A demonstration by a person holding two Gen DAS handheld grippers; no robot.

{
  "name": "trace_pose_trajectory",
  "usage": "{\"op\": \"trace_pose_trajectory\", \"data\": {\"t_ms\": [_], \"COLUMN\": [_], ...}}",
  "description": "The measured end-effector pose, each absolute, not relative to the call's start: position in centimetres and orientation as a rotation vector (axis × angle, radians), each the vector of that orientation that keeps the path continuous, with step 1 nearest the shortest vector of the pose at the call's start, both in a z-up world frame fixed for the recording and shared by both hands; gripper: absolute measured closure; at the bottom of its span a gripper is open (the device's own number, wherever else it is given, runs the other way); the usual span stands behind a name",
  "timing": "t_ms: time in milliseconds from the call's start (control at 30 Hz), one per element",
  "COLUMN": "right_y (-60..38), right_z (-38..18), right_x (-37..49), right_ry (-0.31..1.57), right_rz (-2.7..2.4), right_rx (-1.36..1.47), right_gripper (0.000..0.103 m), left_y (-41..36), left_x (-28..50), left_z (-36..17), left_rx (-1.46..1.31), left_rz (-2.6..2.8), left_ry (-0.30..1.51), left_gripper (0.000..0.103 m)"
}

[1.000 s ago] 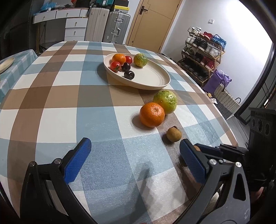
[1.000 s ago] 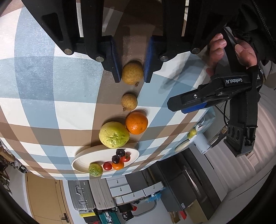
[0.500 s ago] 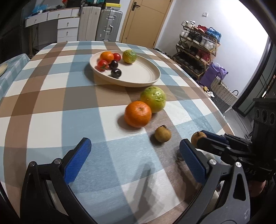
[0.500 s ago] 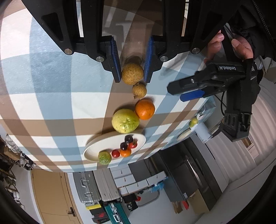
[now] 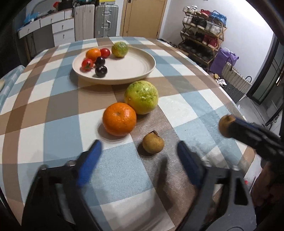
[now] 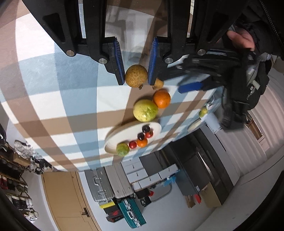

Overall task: Organize fruits
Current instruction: 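Grasp the other brown fruit with the left gripper while the right holds its fruit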

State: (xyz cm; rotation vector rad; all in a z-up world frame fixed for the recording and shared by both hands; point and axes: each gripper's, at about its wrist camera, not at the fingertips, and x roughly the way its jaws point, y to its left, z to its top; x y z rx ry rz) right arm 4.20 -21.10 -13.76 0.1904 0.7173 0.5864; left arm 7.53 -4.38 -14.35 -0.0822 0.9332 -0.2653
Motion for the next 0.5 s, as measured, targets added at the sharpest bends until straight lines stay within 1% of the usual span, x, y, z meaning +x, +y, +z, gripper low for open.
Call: {"op": "trace_pose_trajectory", "data": {"t_ms": [33,67,100,133,200,233,367,500], "right_y": [-21.20,-21.31,-21.34,-21.42,-21.52,-21.62,-21.84,-21.85], "right_z": [-13.44,-13.19,-13.09,-13.04,-13.15,-13.25,-13.53,-13.53], "right_x": [4.09,4.01,3.96,3.94,4.00,4.03,4.12,4.00], "right_ry": [0.706,0.698,0.695,0.691,0.691,0.692,0.695,0.692], "right_rz": [0.588,0.593,0.595,0.595,0.598,0.599,0.602,0.607], "right_rx": [0.191,0.193,0.193,0.193,0.200,0.206,0.216,0.216], "right_gripper": [0.076,0.076,0.076,0.076,0.076,0.076,0.076,0.076], "left_y": [-4.52,-4.64,-4.74,-4.91,-5.12,-5.23,-5.34,-5.21], "left_x": [7.69,7.71,7.64,7.66,7.67,7.70,7.70,7.48], "left_z": [-14.49,-14.52,-14.51,-14.44,-14.46,-14.47,-14.44,-14.24], "left_rx": [-0.097,-0.098,-0.094,-0.089,-0.080,-0.079,-0.096,-0.114], "left_rz": [-0.283,-0.284,-0.282,-0.289,-0.297,-0.301,-0.326,-0.353], "left_ry": [0.945,0.946,0.941,0.936,0.940,0.942,0.941,0.931], "left_gripper": [0.027,0.029,0.035,0.038,0.050,0.053,0.080,0.080]}}
